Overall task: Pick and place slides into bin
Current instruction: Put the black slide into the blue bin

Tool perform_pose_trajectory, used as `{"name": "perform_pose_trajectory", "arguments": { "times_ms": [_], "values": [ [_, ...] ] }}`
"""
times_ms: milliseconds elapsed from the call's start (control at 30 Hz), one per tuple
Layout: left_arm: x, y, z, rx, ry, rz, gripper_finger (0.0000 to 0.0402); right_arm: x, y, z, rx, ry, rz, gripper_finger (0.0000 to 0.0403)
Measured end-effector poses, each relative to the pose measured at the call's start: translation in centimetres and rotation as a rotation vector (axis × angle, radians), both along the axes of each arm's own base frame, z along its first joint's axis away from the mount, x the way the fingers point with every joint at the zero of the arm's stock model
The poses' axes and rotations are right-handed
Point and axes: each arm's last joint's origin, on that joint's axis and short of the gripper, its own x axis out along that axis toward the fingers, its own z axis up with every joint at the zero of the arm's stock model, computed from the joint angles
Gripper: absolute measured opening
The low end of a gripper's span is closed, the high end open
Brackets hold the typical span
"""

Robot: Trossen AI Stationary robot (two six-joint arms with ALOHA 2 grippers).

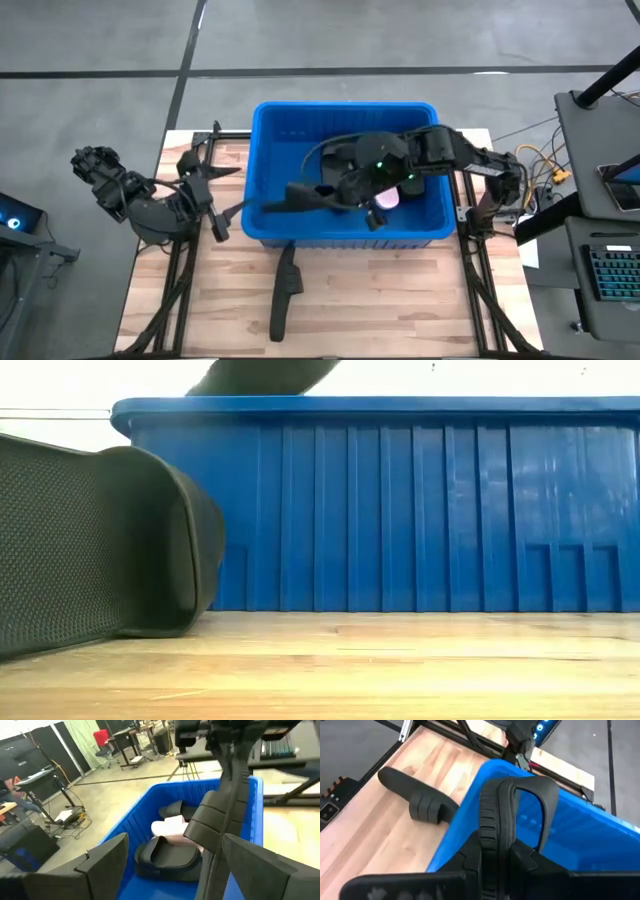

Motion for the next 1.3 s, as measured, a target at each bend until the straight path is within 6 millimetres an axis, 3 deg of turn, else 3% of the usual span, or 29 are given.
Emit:
{"name": "perform_pose_trajectory", "arguments": {
  "times_ms": [200,400,600,833,1033,1300],
  "values": [
    [-0.8,0.7,0.5,0.002,-0.049,0.059,0.0306,-1.7,-2.7,0.7,0.03,-0.041,0.011,0.0039],
    [-1.7,1.4,0.9,0.006,-0.086,0.11,0.0306,-3.2,-5.8,2.2,0.124,-0.308,0.149,0.0039],
    [-2.0,1.7,1.3,-0.016,-0.12,0.121,0.0306,-1.2,-8.2,-1.2,0.34,-0.452,0.407,0.0039],
    [-2.4,1.9,2.3,-0.119,-0.213,0.077,0.0306,0.3,-8.5,-5.1,0.426,-0.553,0.662,0.0039],
    [-1.7,1.2,3.3,-0.217,-0.293,-0.031,0.0306,0.1,-8.2,-5.0,0.369,-0.757,0.891,0.0039],
    [2.1,-0.7,5.2,-0.134,-0.412,-0.172,0.0306,-1.3,-7.9,-4.4,0.284,-0.917,0.995,0.0039]
  ]
}}
